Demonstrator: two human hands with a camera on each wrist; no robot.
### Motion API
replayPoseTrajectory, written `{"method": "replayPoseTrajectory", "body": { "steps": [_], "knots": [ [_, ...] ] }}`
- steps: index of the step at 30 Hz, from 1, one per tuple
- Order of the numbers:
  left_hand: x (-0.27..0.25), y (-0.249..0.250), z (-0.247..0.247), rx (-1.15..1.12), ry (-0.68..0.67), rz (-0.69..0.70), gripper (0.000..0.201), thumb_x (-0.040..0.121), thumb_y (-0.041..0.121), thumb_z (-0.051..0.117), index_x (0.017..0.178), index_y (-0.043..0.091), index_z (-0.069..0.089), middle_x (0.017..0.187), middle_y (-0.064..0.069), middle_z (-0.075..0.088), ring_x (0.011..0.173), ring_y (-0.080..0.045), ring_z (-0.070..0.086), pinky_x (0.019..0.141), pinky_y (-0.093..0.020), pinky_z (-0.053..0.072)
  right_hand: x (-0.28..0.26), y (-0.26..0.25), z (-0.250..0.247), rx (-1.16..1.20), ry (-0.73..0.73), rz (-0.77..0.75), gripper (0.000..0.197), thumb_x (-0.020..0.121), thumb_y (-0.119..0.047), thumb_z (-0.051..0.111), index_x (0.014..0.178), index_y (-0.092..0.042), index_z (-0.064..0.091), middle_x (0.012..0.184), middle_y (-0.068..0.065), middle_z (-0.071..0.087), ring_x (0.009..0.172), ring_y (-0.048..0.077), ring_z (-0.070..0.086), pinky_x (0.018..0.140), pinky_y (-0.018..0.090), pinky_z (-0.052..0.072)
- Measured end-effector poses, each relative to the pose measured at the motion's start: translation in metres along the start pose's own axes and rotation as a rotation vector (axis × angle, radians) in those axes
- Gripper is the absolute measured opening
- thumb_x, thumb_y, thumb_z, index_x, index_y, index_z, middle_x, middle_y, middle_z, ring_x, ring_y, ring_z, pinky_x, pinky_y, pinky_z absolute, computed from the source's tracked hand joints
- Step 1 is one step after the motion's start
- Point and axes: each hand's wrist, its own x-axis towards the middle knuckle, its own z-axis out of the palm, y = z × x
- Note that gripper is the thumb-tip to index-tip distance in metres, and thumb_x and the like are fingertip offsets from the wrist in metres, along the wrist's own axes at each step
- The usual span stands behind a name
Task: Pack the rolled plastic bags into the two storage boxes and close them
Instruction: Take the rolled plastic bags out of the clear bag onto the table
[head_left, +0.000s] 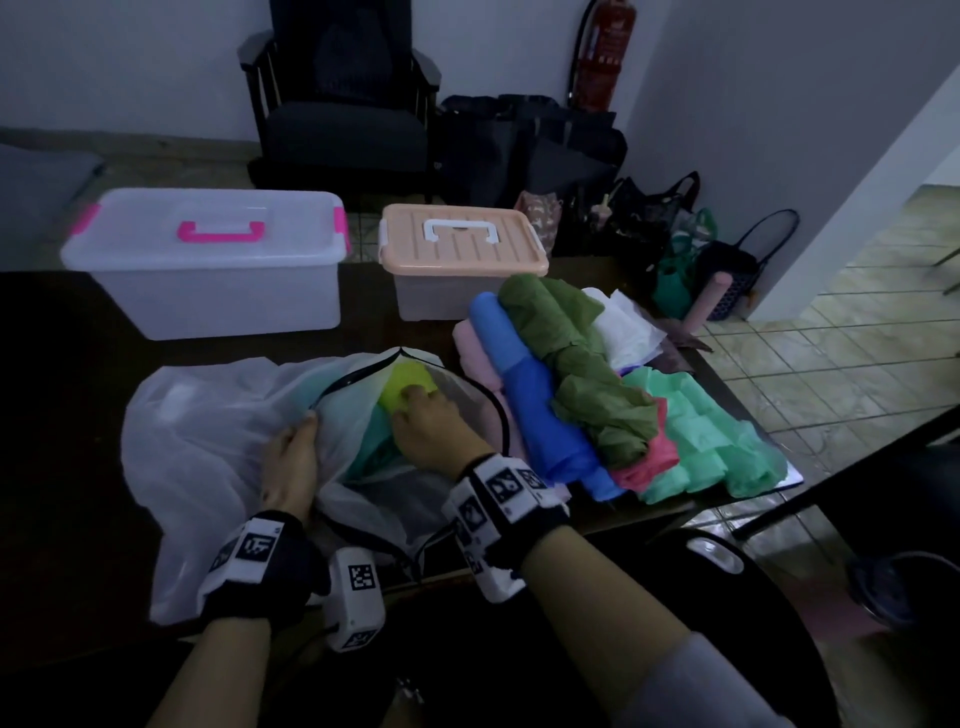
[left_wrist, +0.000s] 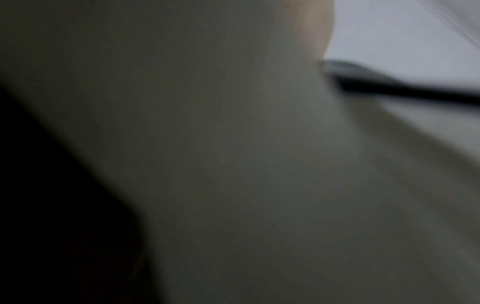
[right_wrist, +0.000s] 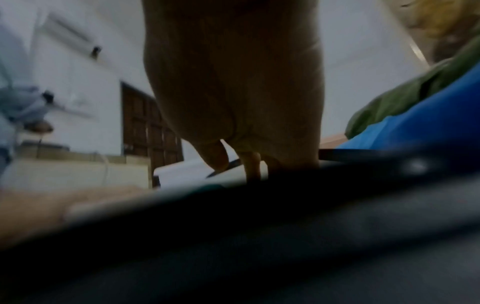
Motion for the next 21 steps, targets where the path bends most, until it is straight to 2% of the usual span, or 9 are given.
{"method": "replayPoseTrajectory", "body": {
  "steps": [2,4,8,10,13,15,17,19,21],
  "knots": [
    [0.001,0.0,0.0,-0.006,0.006,0.006,0.044,0.099,0.034,0.039,0.126,0.003,0.053,0.129,-0.019,0.054,0.117,-0.031,0.05,0.097,-0.036,0.037,0.009,0.0,-0.001,-0.015,-0.037,0.073,0.06,0.091,-0.031,0.034,0.138,0.006,0.025,0.144,0.026,0.029,0.133,0.04,0.03,0.107,0.042,0.027],
    [-0.001,0.0,0.001,0.004,0.009,0.012,0.044,0.099,0.032,0.038,0.128,0.002,0.052,0.132,-0.018,0.052,0.12,-0.03,0.048,0.095,-0.032,0.034,0.015,0.0,-0.005,-0.061,-0.069,0.111,0.061,0.093,-0.027,0.044,0.141,0.005,0.024,0.147,0.024,0.028,0.135,0.037,0.029,0.109,0.039,0.026],
    [-0.001,0.0,0.002,0.031,0.011,0.024,0.045,0.1,0.033,0.036,0.13,0.002,0.05,0.133,-0.019,0.05,0.121,-0.03,0.047,0.092,-0.03,0.032,0.014,-0.002,-0.017,-0.021,-0.08,0.086,0.05,0.093,-0.025,0.055,0.134,0.001,0.044,0.138,0.018,0.047,0.126,0.03,0.044,0.101,0.03,0.034],
    [-0.001,0.001,0.002,0.052,0.014,0.022,0.047,0.1,0.034,0.035,0.131,0.002,0.048,0.135,-0.019,0.049,0.123,-0.031,0.045,0.097,-0.033,0.033,0.006,-0.005,-0.032,-0.016,-0.128,0.046,0.053,0.097,-0.025,0.048,0.143,-0.004,0.034,0.147,0.013,0.036,0.133,0.026,0.036,0.104,0.026,0.028],
    [-0.001,0.001,0.001,0.073,0.008,0.018,0.05,0.101,0.035,0.033,0.134,0.001,0.046,0.138,-0.02,0.045,0.126,-0.033,0.043,0.104,-0.037,0.031,-0.014,-0.011,-0.057,0.094,-0.1,0.066,0.058,0.093,-0.036,0.052,0.143,-0.011,0.035,0.141,0.01,0.044,0.119,0.024,0.048,0.093,0.026,0.04],
    [0.0,0.0,0.001,0.087,-0.003,0.025,0.051,0.101,0.036,0.032,0.133,0.001,0.047,0.137,-0.021,0.046,0.125,-0.034,0.044,0.105,-0.039,0.031,-0.028,-0.007,-0.07,0.272,-0.078,0.152,0.064,0.088,-0.037,0.059,0.14,-0.006,0.037,0.131,0.013,0.052,0.108,0.026,0.056,0.09,0.033,0.049],
    [0.004,-0.003,0.002,0.06,-0.001,-0.003,0.052,0.099,0.04,0.034,0.132,0.003,0.048,0.134,-0.021,0.049,0.122,-0.035,0.047,0.107,-0.045,0.035,-0.045,0.004,-0.084,0.602,-0.1,0.191,0.068,0.086,-0.031,0.062,0.143,-0.007,0.033,0.126,0.013,0.057,0.106,0.027,0.059,0.092,0.04,0.052],
    [0.009,-0.007,0.0,0.053,0.023,-0.021,0.055,0.097,0.045,0.035,0.132,0.005,0.049,0.133,-0.02,0.05,0.12,-0.036,0.048,0.106,-0.049,0.035,-0.065,0.016,-0.102,0.941,-0.109,0.176,0.044,0.088,-0.02,0.058,0.129,-0.009,0.048,0.116,0.011,0.063,0.103,0.025,0.06,0.094,0.041,0.049],
    [0.012,-0.01,0.001,0.066,0.016,-0.039,0.058,0.096,0.049,0.033,0.131,0.007,0.049,0.132,-0.02,0.051,0.119,-0.037,0.049,0.105,-0.05,0.036,-0.086,0.037,-0.126,1.117,-0.008,0.115,0.019,0.089,-0.016,0.052,0.107,-0.015,0.057,0.105,0.009,0.064,0.098,0.024,0.059,0.09,0.04,0.047]
  ]
}}
